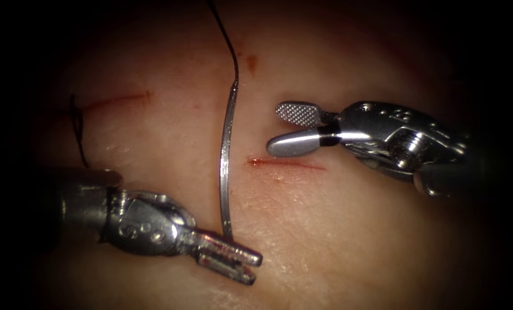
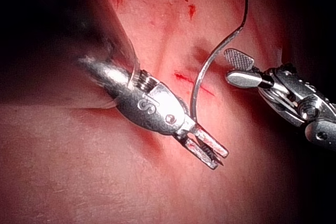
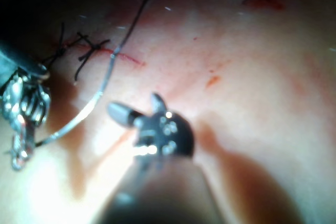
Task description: Wound Closure
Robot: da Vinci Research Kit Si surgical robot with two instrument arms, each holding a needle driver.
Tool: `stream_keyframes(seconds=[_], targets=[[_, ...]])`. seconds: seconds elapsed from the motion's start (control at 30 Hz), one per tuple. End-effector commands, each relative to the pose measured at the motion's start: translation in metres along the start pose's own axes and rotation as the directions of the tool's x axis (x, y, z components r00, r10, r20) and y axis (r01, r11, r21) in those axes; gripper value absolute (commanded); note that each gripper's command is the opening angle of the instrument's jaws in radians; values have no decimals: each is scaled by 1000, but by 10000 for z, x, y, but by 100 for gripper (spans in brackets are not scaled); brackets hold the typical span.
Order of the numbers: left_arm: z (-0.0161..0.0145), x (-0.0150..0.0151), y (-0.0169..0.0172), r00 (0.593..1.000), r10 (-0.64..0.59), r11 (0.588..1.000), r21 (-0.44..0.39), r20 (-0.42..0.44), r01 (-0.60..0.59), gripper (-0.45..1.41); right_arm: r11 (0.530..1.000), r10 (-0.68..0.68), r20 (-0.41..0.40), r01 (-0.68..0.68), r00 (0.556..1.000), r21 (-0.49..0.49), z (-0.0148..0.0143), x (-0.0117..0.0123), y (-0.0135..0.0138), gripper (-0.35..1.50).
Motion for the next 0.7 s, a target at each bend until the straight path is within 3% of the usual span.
stream_keyframes(seconds=[0.03, 0.33, 0.7], targets=[[6, -7, 4, 1000, 3, 1000, -2, -3, -3, -45, 1000, 9, -3, -9, 1000, 14, 17, -7, 2, 64], [6, -8, 4, 1000, 12, 1000, -19, -17, -12, -45, 989, 60, -32, -55, 998, 136, 39, -4, -7, 58], [8, -9, 3, 1000, 19, 1000, -20, -16, -20, -45, 989, 87, -88, -75, 992, 131, 50, -11, -9, 53]])
